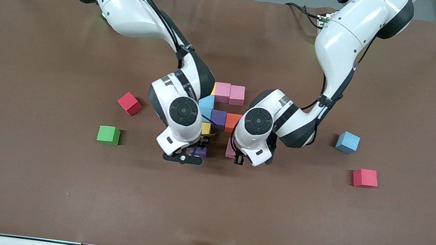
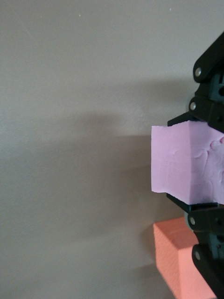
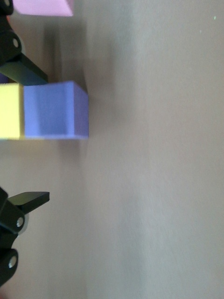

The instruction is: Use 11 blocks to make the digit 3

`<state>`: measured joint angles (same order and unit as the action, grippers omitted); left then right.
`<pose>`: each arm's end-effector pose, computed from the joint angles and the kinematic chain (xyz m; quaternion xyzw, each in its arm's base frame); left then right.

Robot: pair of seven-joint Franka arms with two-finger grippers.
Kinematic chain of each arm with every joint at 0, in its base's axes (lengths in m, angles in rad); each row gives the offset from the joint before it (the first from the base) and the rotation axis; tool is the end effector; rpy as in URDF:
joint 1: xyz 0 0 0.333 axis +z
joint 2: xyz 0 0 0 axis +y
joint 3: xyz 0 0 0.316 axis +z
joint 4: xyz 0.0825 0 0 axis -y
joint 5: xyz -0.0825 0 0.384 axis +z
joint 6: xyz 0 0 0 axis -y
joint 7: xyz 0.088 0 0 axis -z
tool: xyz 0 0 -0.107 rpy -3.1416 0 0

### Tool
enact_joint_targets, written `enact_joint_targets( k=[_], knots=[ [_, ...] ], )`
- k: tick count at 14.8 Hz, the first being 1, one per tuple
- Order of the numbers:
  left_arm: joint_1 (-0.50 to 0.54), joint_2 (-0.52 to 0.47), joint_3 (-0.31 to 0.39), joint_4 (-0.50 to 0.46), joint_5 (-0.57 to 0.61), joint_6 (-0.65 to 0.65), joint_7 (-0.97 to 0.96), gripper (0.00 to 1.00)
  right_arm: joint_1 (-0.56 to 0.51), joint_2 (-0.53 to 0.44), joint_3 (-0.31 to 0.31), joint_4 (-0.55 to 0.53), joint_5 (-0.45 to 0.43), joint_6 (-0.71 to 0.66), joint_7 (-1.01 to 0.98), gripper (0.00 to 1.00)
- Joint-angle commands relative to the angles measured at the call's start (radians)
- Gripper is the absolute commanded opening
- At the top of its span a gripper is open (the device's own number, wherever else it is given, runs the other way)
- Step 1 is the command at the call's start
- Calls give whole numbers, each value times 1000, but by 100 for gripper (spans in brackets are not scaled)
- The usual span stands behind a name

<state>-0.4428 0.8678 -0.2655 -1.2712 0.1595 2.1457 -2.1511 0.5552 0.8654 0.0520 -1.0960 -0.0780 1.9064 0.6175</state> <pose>0.6079 -0.4448 0.2450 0.7473 0.6635 -0.0296 0.0222 0.6364 0.4202 0.2940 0.9995 0.0001 -0.0127 0.0290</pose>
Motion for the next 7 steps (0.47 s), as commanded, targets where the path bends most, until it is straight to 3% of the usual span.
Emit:
enact_joint_targets(
  k=[1,7],
  knots=[
    [-30,34,9,41,-21,55,-81,0,-70,-78,14,-28,11,-76,-93,100],
    [-43,65,9,42,-23,124,-142,0,-220,-225,11,-76,9,-217,-177,100]
  ],
)
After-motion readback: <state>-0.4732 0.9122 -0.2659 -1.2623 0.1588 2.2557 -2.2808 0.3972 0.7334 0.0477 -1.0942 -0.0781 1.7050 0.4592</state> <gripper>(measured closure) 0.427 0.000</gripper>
